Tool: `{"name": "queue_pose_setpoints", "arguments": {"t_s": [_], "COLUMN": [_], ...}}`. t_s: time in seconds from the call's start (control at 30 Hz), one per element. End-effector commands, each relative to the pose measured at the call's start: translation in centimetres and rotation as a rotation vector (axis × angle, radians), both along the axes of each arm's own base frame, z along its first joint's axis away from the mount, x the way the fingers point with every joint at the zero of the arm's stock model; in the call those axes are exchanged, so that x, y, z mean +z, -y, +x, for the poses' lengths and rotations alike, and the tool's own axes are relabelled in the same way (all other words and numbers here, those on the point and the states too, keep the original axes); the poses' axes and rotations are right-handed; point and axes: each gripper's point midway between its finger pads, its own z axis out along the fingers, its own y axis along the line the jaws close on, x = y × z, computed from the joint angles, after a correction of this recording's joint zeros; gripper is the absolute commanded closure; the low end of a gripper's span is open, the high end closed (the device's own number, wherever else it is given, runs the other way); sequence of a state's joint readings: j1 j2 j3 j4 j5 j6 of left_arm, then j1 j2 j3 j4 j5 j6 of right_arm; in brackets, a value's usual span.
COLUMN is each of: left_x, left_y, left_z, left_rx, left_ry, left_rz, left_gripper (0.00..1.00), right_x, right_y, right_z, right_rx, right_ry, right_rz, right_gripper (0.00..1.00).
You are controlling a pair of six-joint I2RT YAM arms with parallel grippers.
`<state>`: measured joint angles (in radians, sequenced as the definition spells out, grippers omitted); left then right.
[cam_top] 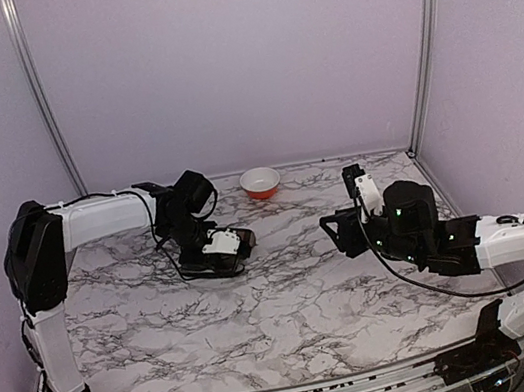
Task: Organize the sunglasses
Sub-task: Place the sunglasses in the sunglasses case.
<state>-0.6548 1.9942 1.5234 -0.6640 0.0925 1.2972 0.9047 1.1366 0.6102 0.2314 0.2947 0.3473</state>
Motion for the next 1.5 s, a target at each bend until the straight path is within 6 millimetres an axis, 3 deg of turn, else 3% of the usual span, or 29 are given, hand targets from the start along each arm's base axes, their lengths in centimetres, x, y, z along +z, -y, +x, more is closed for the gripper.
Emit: {"name": "queue_pose_setpoints", "arguments": {"t_s": [0.0,0.37,0.73,1.27,1.47], "left_x": [-0.2,-1.3,-1.8,-3.6,-3.5], "left_y": [0.1,-0.3,0.1,-0.7,-0.7], "left_z": [-1.2,-1.9,-1.3,-1.1,-1.4], "left_rx": [0.007,0.092,0.114,0.157,0.147], "left_ry": [-0.069,-0.131,-0.135,-0.134,-0.139], "left_rz": [0.007,0.022,0.023,0.089,0.086], "left_gripper": [1.0,1.0,1.0,1.0,0.83], "right_x": [0.7,0.7,0.5,0.3,0.4], "right_y": [-0.1,-0.1,-0.2,-0.3,-0.3], "right_z": [0.3,0.3,0.3,0.3,0.3], "right_rx": [-0.002,0.001,0.003,0.006,0.007], "right_ry": [0.015,0.012,0.006,0.001,0.002], "right_rz": [0.017,0.017,0.016,0.012,0.013], "right_gripper": [0.59,0.59,0.59,0.59,0.59]}}
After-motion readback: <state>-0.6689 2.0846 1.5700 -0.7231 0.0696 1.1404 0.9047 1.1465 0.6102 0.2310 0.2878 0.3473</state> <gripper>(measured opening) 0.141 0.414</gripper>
